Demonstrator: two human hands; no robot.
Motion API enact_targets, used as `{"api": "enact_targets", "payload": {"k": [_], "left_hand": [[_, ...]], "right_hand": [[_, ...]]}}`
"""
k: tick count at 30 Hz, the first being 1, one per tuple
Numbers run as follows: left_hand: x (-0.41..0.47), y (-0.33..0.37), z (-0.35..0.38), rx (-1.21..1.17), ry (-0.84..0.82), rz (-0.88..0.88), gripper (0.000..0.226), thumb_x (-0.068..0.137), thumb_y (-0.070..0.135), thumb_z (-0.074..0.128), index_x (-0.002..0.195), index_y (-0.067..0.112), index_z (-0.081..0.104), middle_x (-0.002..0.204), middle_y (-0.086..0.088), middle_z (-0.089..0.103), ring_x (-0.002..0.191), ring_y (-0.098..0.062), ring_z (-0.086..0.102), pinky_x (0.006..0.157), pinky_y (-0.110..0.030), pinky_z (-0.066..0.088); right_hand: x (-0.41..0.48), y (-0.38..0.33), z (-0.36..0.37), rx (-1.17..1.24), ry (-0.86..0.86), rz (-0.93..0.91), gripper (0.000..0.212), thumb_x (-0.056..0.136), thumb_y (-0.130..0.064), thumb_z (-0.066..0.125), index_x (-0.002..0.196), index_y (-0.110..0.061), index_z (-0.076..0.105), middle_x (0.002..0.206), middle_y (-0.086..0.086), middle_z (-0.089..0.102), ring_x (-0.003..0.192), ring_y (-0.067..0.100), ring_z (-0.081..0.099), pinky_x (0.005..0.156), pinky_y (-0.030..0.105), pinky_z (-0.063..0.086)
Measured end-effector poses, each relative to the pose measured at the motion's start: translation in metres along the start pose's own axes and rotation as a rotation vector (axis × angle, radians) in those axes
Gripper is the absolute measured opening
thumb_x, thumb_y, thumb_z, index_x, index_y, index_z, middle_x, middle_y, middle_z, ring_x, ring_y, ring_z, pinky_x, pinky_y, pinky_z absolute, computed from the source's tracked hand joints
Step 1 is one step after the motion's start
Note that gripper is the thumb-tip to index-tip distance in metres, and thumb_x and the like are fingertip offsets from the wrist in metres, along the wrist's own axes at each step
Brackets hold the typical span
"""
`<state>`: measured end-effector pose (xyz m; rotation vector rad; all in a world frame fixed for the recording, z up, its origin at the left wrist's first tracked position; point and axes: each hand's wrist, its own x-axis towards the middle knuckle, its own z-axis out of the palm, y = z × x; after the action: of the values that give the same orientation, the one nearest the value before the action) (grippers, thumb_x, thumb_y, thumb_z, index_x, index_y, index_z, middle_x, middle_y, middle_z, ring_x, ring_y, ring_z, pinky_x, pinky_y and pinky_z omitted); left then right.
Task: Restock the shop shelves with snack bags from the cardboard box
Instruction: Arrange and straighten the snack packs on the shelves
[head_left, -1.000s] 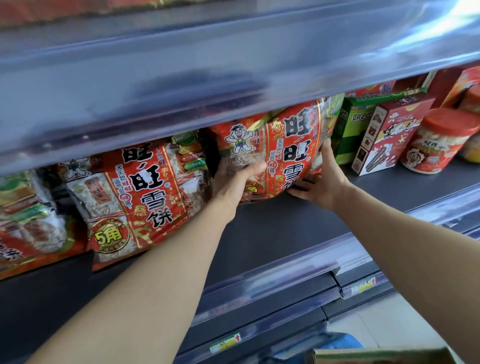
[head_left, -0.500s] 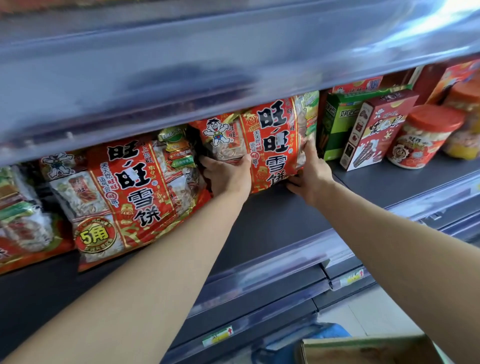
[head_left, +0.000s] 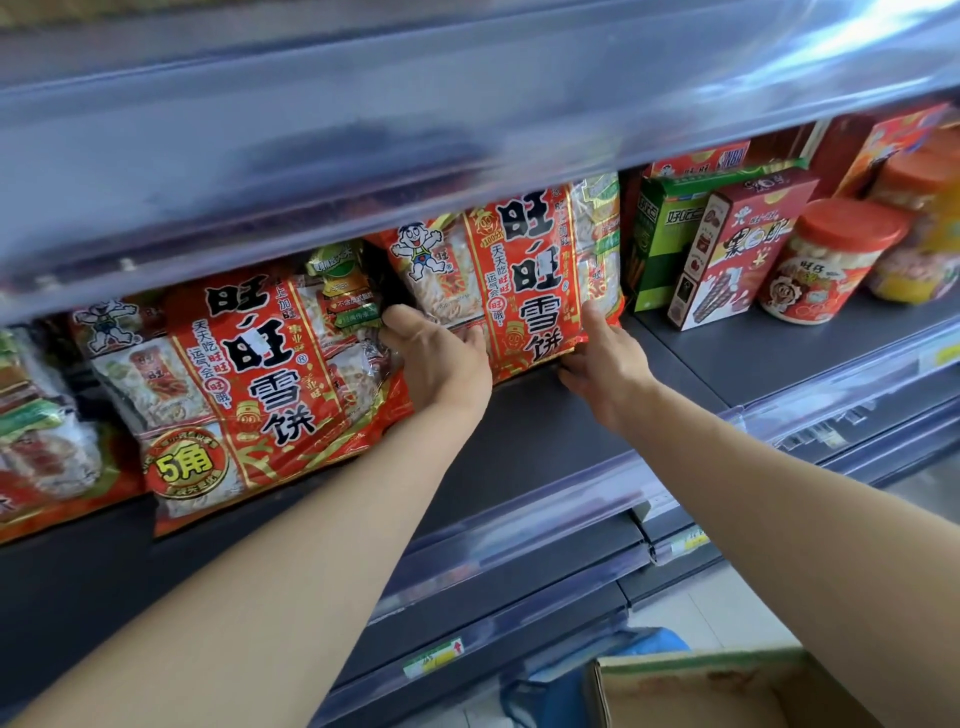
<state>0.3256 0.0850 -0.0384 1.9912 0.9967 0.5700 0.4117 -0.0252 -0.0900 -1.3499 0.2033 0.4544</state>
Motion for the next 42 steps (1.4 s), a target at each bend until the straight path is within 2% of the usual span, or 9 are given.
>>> {"api": "enact_targets", "payload": {"k": [3,6,14,24,29,32,35,39,42], "left_hand": [[-0.004,-0.003,-0.003,-0.005,-0.007,0.023,0.047,0.090,0.022,0.062,0.117,0.006,0.027,0.137,-0.015,0.030,0.092,-0.030,0.061,0.065,-0.026,0.043],[-0.009,-0.004,-0.006,-0.026,-0.018,0.027,0.045,0.091,0.021,0.062,0.116,0.008,0.027,0.137,-0.014,0.032,0.088,-0.026,0.059,0.064,-0.023,0.041],[-0.021,-0.009,-0.013,-0.034,-0.020,0.070,0.044,0.090,0.017,0.063,0.107,0.013,0.023,0.134,-0.013,0.032,0.097,-0.028,0.060,0.066,-0.023,0.043],[-0.036,-0.018,-0.027,0.030,-0.056,0.139,0.054,0.090,0.014,0.061,0.131,0.006,0.026,0.139,-0.014,0.030,0.105,-0.024,0.058,0.068,-0.019,0.043],[-0.044,-0.019,-0.040,0.136,-0.118,0.205,0.033,0.092,0.014,0.058,0.117,0.009,0.036,0.135,-0.010,0.041,0.111,-0.025,0.055,0.071,-0.021,0.039],[-0.046,-0.021,-0.047,0.220,-0.175,0.212,0.031,0.094,0.016,0.055,0.119,0.009,0.038,0.135,-0.009,0.042,0.114,-0.026,0.053,0.079,-0.028,0.044],[-0.049,-0.026,-0.053,0.279,-0.236,0.219,0.028,0.094,0.016,0.053,0.119,0.010,0.041,0.132,-0.008,0.046,0.114,-0.025,0.053,0.083,-0.031,0.045],[-0.056,-0.027,-0.065,0.283,-0.282,0.228,0.019,0.094,0.014,0.053,0.112,0.013,0.044,0.126,-0.005,0.049,0.108,-0.024,0.054,0.076,-0.028,0.041],[-0.062,-0.024,-0.073,0.290,-0.306,0.258,0.018,0.094,0.014,0.053,0.110,0.013,0.046,0.123,-0.005,0.049,0.105,-0.023,0.054,0.076,-0.029,0.041]], "right_hand": [[-0.004,0.004,-0.001,0.003,-0.016,0.005,0.040,0.094,-0.048,0.049,0.122,-0.020,0.047,0.124,0.001,0.060,0.111,0.020,0.057,0.087,0.033,0.048],[-0.009,0.006,0.000,-0.018,-0.038,-0.008,0.045,0.092,-0.048,0.051,0.126,-0.018,0.050,0.124,-0.001,0.062,0.111,0.019,0.059,0.085,0.032,0.049],[-0.025,0.012,0.004,-0.046,-0.001,-0.028,0.035,0.093,-0.044,0.054,0.112,-0.015,0.056,0.109,0.003,0.067,0.099,0.020,0.063,0.087,0.035,0.052],[-0.051,0.018,0.010,-0.105,0.028,-0.040,0.031,0.093,-0.038,0.055,0.111,-0.013,0.058,0.104,0.005,0.066,0.097,0.022,0.063,0.092,0.037,0.053],[-0.066,0.019,0.014,-0.210,0.001,-0.056,0.034,0.093,-0.038,0.056,0.114,-0.011,0.057,0.086,-0.001,0.060,0.082,0.018,0.059,0.082,0.034,0.051],[-0.075,0.020,0.016,-0.237,-0.033,-0.005,0.038,0.092,-0.040,0.057,0.118,-0.011,0.057,0.085,-0.001,0.056,0.082,0.018,0.055,0.083,0.035,0.051],[-0.085,0.019,0.018,-0.267,-0.023,-0.020,0.036,0.093,-0.039,0.056,0.114,-0.010,0.058,0.083,-0.001,0.055,0.076,0.017,0.053,0.071,0.032,0.051],[-0.102,0.015,0.021,-0.310,-0.002,-0.043,0.024,0.095,-0.033,0.054,0.099,-0.010,0.060,0.085,0.007,0.058,0.081,0.023,0.054,0.088,0.043,0.052],[-0.116,0.011,0.025,-0.320,-0.014,-0.062,0.029,0.095,-0.030,0.055,0.104,-0.004,0.062,0.071,0.004,0.052,0.070,0.020,0.047,0.070,0.033,0.046]]}}
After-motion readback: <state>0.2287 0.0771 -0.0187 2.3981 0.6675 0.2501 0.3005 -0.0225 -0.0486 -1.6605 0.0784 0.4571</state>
